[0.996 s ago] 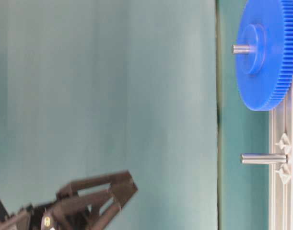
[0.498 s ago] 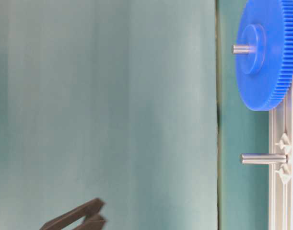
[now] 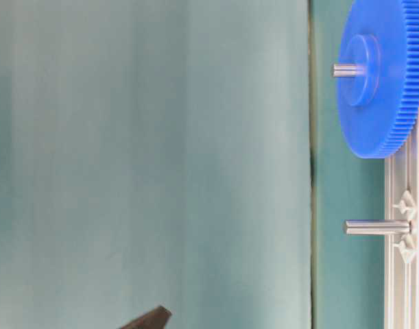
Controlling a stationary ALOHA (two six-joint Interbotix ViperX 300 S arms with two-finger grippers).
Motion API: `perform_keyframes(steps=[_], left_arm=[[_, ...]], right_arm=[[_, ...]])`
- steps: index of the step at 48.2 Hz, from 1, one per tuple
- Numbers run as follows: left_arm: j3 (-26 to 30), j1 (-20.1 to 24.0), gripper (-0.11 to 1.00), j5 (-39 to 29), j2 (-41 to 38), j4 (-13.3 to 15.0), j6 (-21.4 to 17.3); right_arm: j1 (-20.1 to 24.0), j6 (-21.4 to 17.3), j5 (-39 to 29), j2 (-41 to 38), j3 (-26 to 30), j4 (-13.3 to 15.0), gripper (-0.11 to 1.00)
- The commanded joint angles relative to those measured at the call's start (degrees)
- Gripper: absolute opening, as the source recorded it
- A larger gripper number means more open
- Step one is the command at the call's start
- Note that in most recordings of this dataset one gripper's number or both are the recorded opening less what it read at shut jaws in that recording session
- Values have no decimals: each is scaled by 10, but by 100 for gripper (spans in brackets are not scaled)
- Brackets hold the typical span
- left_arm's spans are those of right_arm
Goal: Insert the large gear onto the shaft.
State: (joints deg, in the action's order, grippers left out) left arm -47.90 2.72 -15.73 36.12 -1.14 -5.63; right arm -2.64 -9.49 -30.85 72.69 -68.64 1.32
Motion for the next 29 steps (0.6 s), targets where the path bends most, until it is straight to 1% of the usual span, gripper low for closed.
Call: perform_keyframes(steps=[1, 10, 19, 29], left_arm=[[-3, -3, 80, 11, 13, -2, -3], [-43, -7, 80, 42, 40, -2, -9], [-72, -7, 80, 43, 69, -2, -9], [-89, -8, 80, 47, 98, -2, -9]], right_arm=[[-1, -16, 3, -3, 1, 0, 79], [-1, -21, 2, -3, -4, 1, 79], [0, -21, 2, -3, -9, 1, 79], [-1, -22, 12, 7, -22, 1, 79]])
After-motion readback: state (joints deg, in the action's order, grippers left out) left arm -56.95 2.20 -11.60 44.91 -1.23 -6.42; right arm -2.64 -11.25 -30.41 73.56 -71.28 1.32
